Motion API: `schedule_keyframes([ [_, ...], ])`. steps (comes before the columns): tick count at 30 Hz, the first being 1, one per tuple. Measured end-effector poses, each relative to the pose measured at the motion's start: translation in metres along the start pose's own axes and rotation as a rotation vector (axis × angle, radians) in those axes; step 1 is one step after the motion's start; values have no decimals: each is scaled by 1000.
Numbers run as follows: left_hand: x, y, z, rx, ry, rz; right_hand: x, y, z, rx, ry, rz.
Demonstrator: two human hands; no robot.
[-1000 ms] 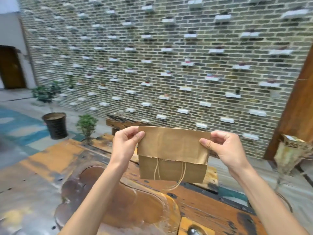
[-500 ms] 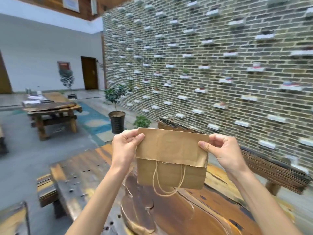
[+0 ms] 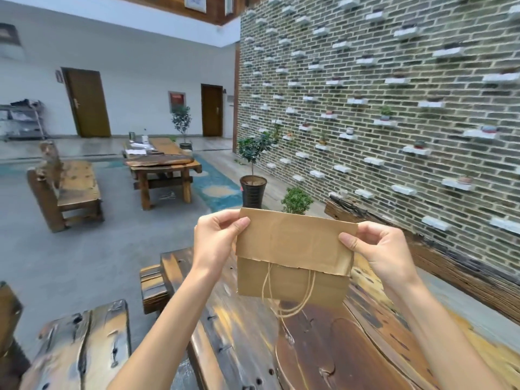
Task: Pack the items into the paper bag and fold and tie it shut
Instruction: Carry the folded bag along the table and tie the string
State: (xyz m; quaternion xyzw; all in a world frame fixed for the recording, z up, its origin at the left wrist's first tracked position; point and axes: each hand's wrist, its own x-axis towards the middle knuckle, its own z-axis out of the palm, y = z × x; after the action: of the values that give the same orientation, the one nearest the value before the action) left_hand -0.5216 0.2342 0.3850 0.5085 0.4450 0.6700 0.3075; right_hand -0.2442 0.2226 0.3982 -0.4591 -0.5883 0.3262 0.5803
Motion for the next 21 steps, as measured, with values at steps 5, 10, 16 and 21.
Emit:
schedule_keyframes([
  [5, 44, -32, -33, 45, 74, -52, 42, 25, 55, 32, -47, 36],
  [10, 99, -65, -52, 60, 115, -69, 95, 55, 102, 28, -58, 47],
  [16, 188, -112, -54, 73, 84, -58, 174, 95, 145, 29, -59, 64],
  [21, 268, -161, -50, 84, -11, -86, 235, 129, 175, -15, -42, 60],
])
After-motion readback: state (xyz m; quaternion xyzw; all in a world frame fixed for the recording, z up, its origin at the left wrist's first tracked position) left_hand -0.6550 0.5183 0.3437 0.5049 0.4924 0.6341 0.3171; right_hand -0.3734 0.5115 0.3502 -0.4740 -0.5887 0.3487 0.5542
